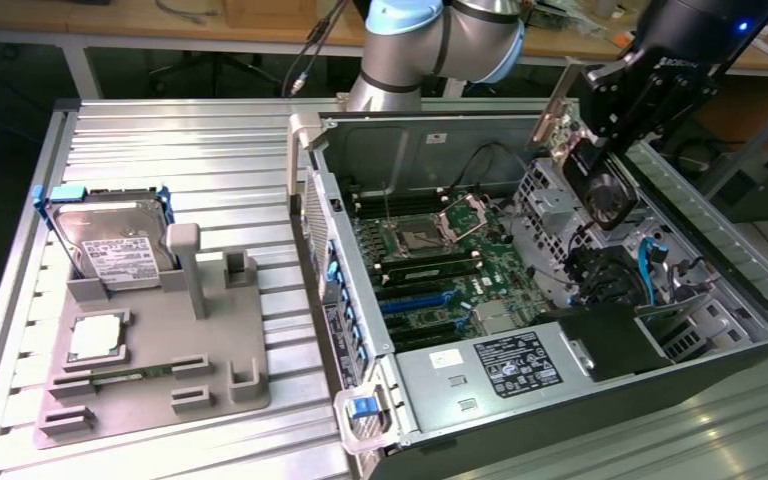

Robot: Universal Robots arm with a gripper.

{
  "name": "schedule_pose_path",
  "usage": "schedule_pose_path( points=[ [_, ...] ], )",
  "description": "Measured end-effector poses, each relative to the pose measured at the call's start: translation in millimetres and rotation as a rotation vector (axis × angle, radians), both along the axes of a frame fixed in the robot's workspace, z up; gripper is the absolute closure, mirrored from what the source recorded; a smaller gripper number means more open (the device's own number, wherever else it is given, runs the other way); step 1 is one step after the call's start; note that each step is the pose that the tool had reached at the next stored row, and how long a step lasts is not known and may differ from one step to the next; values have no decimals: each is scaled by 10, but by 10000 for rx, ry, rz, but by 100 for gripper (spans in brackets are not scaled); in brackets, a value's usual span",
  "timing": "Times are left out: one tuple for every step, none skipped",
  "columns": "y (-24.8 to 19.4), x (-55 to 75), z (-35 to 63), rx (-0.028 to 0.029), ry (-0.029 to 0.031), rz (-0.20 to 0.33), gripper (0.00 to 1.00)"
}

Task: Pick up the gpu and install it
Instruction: 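Pick up the gpu and move the gpu toward the slot, then insert the gpu into the slot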

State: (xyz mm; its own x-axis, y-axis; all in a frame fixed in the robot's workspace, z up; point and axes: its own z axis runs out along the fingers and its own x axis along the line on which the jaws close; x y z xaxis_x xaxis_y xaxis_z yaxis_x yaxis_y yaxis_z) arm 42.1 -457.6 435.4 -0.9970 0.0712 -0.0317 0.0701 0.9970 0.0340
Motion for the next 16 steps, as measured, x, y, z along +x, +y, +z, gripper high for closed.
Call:
schedule_pose_path(
  points=[
    [0, 2, 0, 0, 0, 0, 73],
    [0, 2, 0, 0, 0, -1, 73],
    [0, 2, 0, 0, 0, 0, 73],
    [0, 2, 0, 0, 0, 0, 73],
    [0, 2, 0, 0, 0, -1, 73],
    [0, 2, 0, 0, 0, -1, 73],
    [0, 2, 0, 0, 0, -1, 73],
    [0, 2, 0, 0, -1, -1, 73],
    [0, 2, 0, 0, 0, 0, 73],
    [0, 2, 0, 1, 0, 0, 73],
    [0, 2, 0, 0, 0, 0, 73],
    [0, 2, 0, 0, 0, 0, 73],
    [0, 2, 0, 1, -1, 0, 73],
    [0, 2, 0, 1, 0, 1, 73],
    [0, 2, 0, 1, 0, 32, 73],
    [0, -1, 0, 0, -1, 139, 73]
  ],
)
